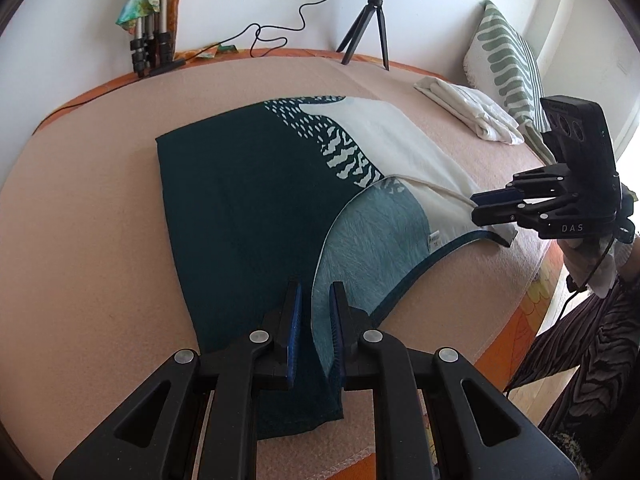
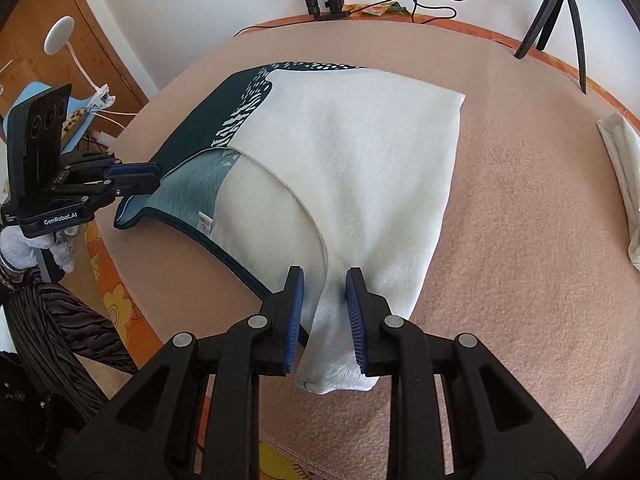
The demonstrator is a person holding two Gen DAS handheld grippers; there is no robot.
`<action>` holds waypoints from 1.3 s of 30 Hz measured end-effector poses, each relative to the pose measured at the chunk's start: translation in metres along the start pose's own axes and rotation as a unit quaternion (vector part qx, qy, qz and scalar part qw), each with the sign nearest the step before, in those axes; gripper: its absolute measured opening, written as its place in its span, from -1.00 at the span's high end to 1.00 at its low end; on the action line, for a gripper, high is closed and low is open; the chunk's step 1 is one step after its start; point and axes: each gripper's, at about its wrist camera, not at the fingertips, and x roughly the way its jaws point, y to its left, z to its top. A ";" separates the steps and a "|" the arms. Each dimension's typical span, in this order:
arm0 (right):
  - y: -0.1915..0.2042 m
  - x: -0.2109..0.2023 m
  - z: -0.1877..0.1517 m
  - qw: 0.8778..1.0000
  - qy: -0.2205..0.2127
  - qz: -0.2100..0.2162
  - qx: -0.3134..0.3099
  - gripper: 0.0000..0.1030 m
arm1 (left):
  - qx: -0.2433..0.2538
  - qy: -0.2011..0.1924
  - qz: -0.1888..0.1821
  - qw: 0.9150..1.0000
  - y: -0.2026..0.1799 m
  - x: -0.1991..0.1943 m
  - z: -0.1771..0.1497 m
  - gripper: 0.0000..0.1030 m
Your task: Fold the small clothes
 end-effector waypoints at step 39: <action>-0.037 0.008 0.129 0.991 -0.062 0.043 0.111 -0.03 | -0.363 -0.050 -0.110 0.924 0.083 -0.044 -0.053 -0.08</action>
